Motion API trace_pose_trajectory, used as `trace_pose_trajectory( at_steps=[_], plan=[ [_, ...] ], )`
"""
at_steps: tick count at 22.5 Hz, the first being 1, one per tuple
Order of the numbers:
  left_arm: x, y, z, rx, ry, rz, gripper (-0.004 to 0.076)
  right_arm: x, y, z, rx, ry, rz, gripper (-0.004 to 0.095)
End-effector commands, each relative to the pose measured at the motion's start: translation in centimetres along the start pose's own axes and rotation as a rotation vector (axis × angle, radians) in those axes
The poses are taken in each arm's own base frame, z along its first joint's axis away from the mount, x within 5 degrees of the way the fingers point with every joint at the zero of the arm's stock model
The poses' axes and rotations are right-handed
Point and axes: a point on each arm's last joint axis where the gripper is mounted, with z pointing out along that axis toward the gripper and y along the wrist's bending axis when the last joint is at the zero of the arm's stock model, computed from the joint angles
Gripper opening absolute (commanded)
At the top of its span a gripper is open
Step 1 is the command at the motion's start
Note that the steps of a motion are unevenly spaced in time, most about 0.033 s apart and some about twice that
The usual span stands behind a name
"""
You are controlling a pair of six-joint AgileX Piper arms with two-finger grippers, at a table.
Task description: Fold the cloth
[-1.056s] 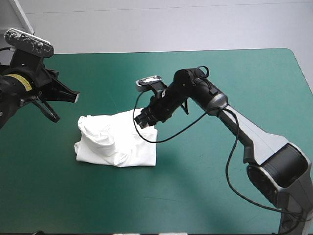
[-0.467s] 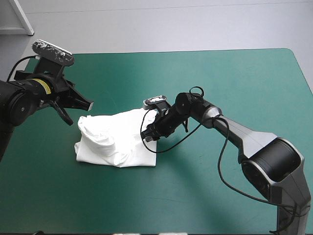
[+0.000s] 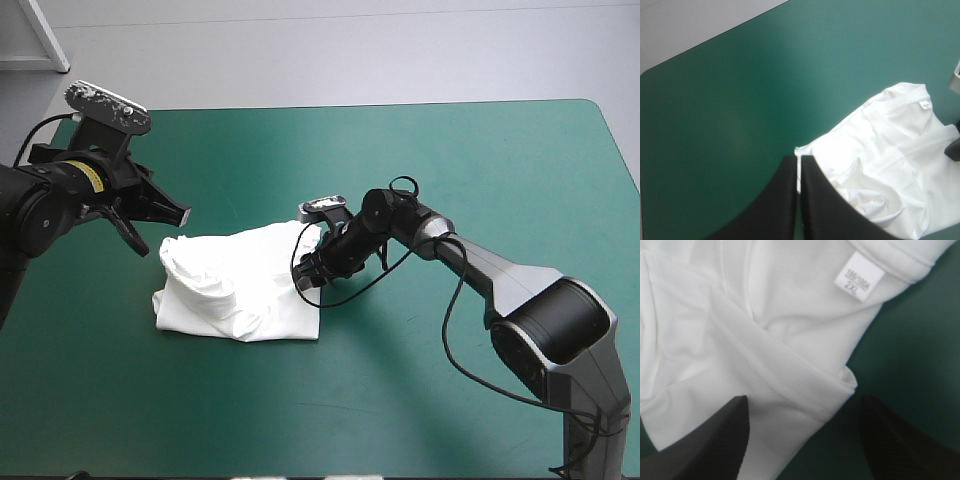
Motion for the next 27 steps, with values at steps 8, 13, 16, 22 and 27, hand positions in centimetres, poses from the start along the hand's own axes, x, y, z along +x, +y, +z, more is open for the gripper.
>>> trace_pose_trajectory(
  at_steps=[8,13,16,22,27],
  plan=[
    [0.3,0.7,-1.3,-0.045,0.001,0.005,0.0019,0.2,0.9,1.6,-0.183,0.073,0.011,0.0006],
    [0.1,0.8,-1.6,-0.049,-0.017,0.002,0.0019,0.3,-0.4,-1.3,0.096,0.092,-0.086,0.0006],
    [-0.2,1.0,-2.1,-0.05,-0.038,-0.001,0.0019,0.4,-2.5,-4.7,0.273,0.105,-0.109,0.0003],
    [-0.6,1.3,-3.1,-0.057,-0.069,0.008,0.0019,1.7,-11.8,-13.8,0.45,0.054,0.11,0.0001],
    [-0.6,1.3,-3.1,-0.053,-0.069,0.011,0.0019,5.0,-18.2,-19.6,0.574,0.06,0.285,0.0001]
  ],
)
